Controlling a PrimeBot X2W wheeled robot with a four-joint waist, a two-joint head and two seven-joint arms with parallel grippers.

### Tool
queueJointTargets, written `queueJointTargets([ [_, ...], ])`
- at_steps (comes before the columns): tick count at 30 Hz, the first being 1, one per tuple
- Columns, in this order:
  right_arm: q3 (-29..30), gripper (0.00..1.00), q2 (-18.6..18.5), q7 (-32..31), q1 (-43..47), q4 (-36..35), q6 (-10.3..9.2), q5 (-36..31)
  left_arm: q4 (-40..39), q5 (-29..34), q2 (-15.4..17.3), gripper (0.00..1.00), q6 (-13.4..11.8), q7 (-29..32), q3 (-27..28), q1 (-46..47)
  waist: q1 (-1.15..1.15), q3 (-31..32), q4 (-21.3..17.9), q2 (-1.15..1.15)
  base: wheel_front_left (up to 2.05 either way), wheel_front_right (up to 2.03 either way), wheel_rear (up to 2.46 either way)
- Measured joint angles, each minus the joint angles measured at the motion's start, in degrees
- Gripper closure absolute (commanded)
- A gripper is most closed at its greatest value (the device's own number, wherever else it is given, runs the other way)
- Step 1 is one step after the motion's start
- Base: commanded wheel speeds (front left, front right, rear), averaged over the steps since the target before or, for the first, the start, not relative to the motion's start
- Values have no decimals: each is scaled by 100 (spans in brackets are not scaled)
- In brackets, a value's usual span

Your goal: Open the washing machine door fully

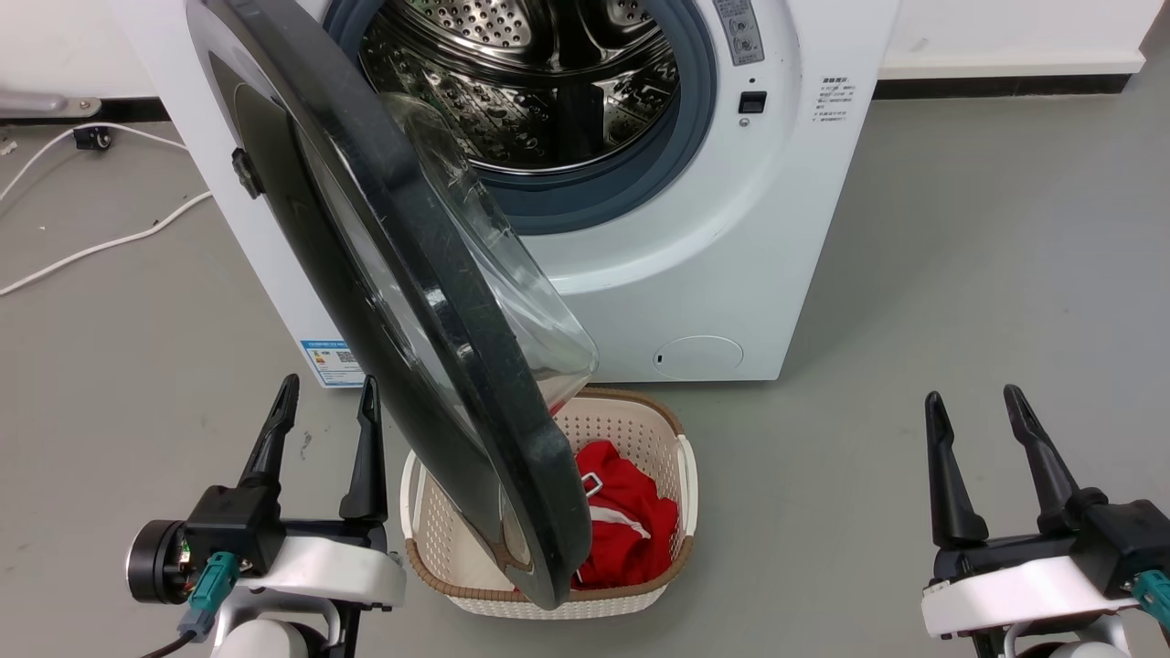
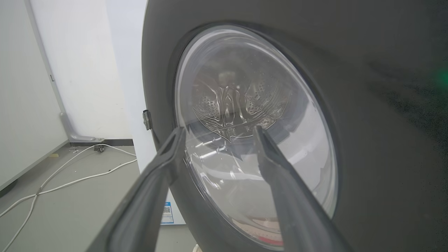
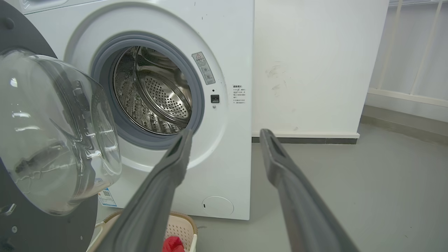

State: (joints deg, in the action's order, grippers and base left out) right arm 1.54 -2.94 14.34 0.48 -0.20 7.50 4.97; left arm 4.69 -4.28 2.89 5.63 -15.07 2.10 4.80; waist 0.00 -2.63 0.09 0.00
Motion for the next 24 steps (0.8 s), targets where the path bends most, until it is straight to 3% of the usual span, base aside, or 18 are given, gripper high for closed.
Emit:
queueJointTargets([
  [4, 10, 0, 0, 3, -35, 47, 0, 4, -1, 0, 0, 0, 1, 0, -2, 1, 0, -13, 1, 0, 0, 0, 0],
  [5, 9, 0, 0, 9, -44, 56, 0, 7, -1, -1, 1, 55, 19, 0, -8, 1, 0, -14, 2, 0, 0, 0, 0],
  [6, 8, 0, 0, 11, -46, 68, 0, 14, 0, -1, 0, 87, 37, 0, -14, 1, 0, -13, 5, 0, 0, 0, 0],
  [7, 10, 0, 0, 20, -46, 80, 0, 14, -3, -1, 0, 100, 41, 0, -21, 1, 0, -10, 8, 0, 0, 0, 0],
  [17, 18, 0, 0, 26, -44, 141, 0, 55, -267, -55, 0, 100, 49, 0, -18, 1, 0, 45, 29, 0, 0, 0, 0],
  [24, 27, 0, 0, 32, -40, 176, 0, 55, -1116, -151, -1, 100, -19, -1, 71, 65, 0, 87, 38, 0, 0, 0, 0],
])
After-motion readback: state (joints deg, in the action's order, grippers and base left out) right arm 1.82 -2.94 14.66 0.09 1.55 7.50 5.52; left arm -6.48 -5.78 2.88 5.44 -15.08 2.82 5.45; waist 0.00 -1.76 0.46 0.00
